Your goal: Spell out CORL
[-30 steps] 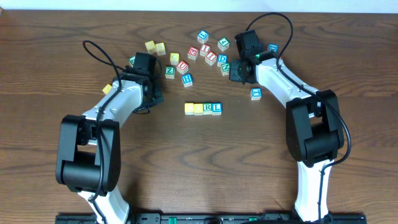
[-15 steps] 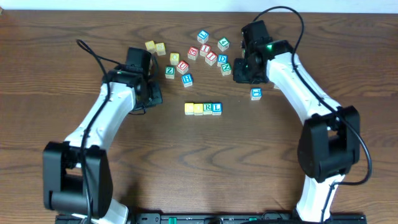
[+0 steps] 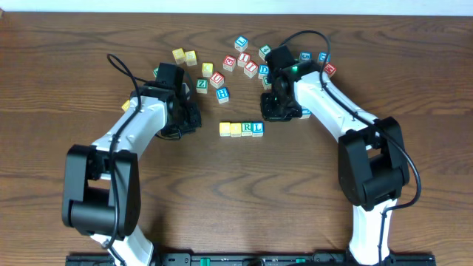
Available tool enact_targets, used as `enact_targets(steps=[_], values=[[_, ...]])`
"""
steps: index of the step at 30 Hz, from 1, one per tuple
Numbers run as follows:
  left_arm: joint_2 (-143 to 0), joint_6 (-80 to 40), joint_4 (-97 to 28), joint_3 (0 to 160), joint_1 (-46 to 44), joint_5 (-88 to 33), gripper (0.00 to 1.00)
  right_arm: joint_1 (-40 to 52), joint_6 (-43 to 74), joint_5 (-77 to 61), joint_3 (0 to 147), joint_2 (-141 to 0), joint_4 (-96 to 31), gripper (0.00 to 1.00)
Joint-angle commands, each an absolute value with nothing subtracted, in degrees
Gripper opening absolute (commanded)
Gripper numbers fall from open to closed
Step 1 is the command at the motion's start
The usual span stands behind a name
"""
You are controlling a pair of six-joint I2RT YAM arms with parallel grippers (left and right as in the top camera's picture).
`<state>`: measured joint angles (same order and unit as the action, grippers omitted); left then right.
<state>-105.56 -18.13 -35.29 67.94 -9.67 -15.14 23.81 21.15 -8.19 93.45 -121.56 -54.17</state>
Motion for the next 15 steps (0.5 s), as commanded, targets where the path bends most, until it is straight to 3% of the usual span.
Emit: enact_targets(steps=[1, 15], values=[[-107.6, -17.6, -35.0, 67.4, -9.8, -17.5, 0.08, 24.5, 20.8, -8.5, 93.0, -122.7, -54.2, 0.1], [-109.4, -15.2, -30.3, 67.4, -15.6, -17.3, 0.08, 25.7, 22.7, -8.5, 91.4, -122.8, -55.3, 0.1]])
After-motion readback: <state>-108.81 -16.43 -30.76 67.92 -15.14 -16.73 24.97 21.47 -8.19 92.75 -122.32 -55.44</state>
